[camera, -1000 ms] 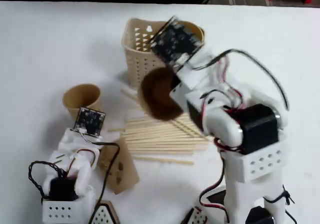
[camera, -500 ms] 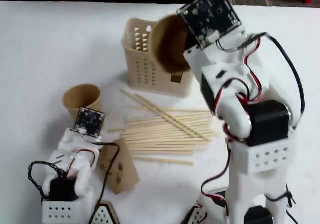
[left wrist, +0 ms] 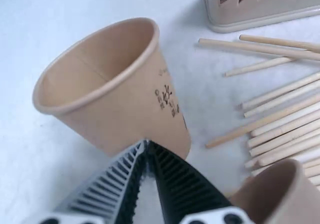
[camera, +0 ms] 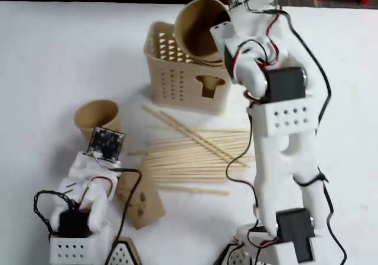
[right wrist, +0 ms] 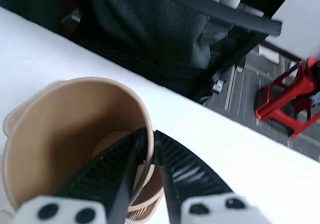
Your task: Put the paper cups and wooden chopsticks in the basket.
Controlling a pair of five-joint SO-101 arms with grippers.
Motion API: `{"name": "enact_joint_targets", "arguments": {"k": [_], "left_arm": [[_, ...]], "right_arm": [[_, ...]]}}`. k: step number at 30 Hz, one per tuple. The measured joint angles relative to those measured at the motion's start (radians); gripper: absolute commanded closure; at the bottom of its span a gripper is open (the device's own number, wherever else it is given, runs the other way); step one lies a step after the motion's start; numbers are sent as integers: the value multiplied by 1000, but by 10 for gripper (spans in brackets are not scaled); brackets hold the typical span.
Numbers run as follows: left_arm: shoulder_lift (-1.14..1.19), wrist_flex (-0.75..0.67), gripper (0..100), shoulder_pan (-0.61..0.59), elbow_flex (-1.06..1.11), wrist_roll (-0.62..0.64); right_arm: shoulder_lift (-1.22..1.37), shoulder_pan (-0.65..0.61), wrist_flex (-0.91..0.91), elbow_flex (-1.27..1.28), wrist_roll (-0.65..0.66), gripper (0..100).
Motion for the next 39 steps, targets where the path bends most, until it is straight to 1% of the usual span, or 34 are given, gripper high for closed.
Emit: {"name": "enact_joint_targets", "arguments": {"k": [9,15,17,23,25,29,36,39], "left_arm": [[0,0,972,0,0,0],[0,0,972,0,0,0],[0,0,972,0,0,0],[2,-28,972,0,11,-2],[11,-40,972,-14,12,-2],[12,-86,972,-87,18,-2],[12,-157,972,-215,18,-2],[12,-164,972,-233,18,-2]], "right_arm": [[49,9,2,0,-32,972],[49,3,74,0,-41,812],[41,3,109,0,-41,796],[-49,-5,218,0,-41,796],[-84,-26,265,0,-41,796],[-161,-92,365,0,-41,796],[-209,-261,580,-2,-41,796],[-213,-319,615,20,-41,796]]}}
